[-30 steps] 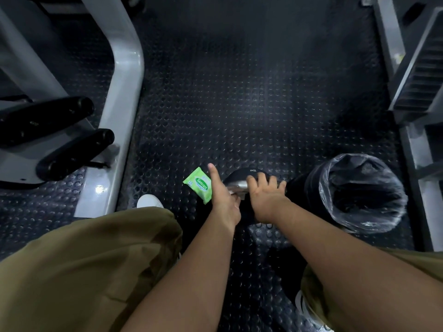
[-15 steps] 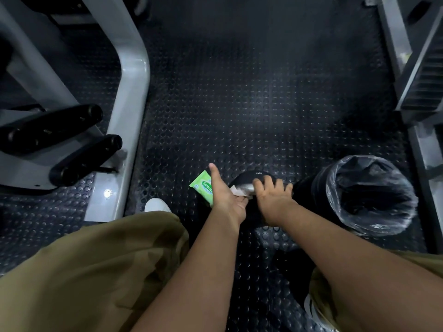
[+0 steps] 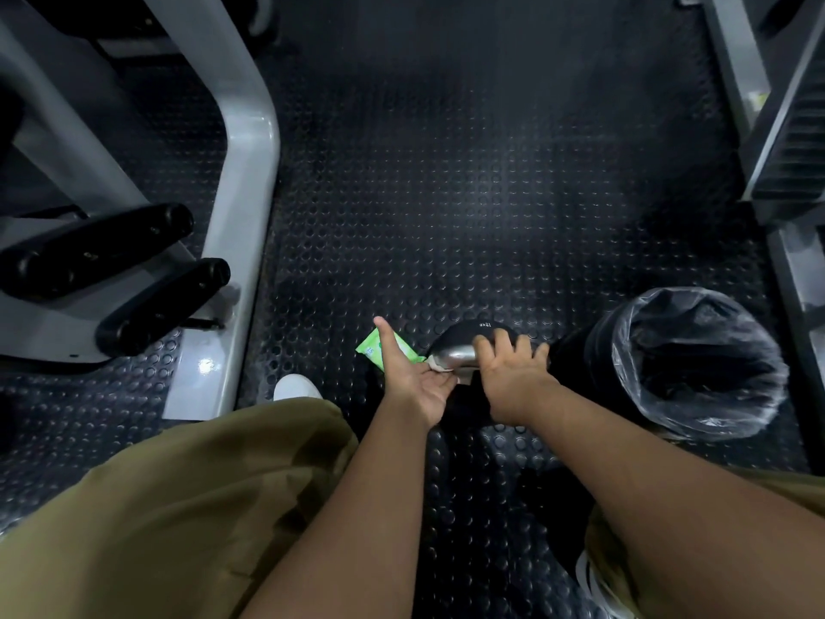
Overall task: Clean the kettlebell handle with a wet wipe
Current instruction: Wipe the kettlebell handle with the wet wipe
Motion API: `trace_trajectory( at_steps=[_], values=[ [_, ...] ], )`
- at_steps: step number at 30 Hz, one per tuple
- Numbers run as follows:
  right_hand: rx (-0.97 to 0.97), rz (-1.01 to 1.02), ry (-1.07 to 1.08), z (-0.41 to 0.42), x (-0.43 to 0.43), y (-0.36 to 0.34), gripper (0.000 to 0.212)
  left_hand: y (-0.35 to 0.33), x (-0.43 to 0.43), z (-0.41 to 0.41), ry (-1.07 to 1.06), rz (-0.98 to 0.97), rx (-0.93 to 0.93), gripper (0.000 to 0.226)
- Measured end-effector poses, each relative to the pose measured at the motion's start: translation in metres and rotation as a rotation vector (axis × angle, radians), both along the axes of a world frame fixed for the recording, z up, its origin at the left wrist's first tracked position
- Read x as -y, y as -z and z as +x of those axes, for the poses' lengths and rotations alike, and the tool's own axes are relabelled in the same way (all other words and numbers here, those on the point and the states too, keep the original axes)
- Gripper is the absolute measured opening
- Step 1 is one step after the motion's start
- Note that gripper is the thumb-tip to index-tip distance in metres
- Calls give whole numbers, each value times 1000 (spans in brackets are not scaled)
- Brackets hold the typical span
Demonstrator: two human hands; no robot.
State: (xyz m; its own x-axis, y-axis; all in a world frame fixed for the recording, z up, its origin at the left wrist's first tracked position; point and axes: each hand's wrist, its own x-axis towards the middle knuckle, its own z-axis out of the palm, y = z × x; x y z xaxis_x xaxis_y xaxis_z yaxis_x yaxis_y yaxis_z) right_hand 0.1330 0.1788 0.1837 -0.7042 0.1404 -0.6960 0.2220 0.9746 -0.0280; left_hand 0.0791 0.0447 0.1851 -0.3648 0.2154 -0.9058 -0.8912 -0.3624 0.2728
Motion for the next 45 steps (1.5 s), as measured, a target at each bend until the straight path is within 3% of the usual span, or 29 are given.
trace_trajectory(
  at_steps=[2, 7, 16, 26, 32, 35, 39, 41, 43, 45],
  values=[
    [1, -1, -2, 0, 0, 0, 112, -5, 0, -1, 5, -12, 1, 136],
    [-17, 2, -8, 1, -1, 3, 114, -8, -3, 0, 219, -102, -84, 94],
    [-30, 9, -21, 2, -1, 3, 107, -11, 3, -4, 286, -119, -63, 99],
    [-51, -13, -20, 4, -1, 4, 107, -15, 11, 5, 375, -196, -170, 76],
    [-27, -81, 36, 1, -2, 2, 93, -5, 15, -2, 547, -588, -386, 17],
    [-22, -117, 104, -3, -5, -1, 78, -20, 15, -13, 575, -631, -506, 8],
    [-74, -383, 448, -19, -17, -14, 54, -47, 10, -34, 533, -481, -578, 19],
    [-192, -625, 706, -30, -23, -28, 38, -63, 7, -45, 594, -432, -587, 26],
    [-285, -907, 1009, -36, -27, -43, 35, -81, 4, -55, 690, -390, -602, 26],
    [-234, -1196, 1195, -35, -27, -62, 32, -97, 1, -64, 776, -369, -652, 18]
  ],
)
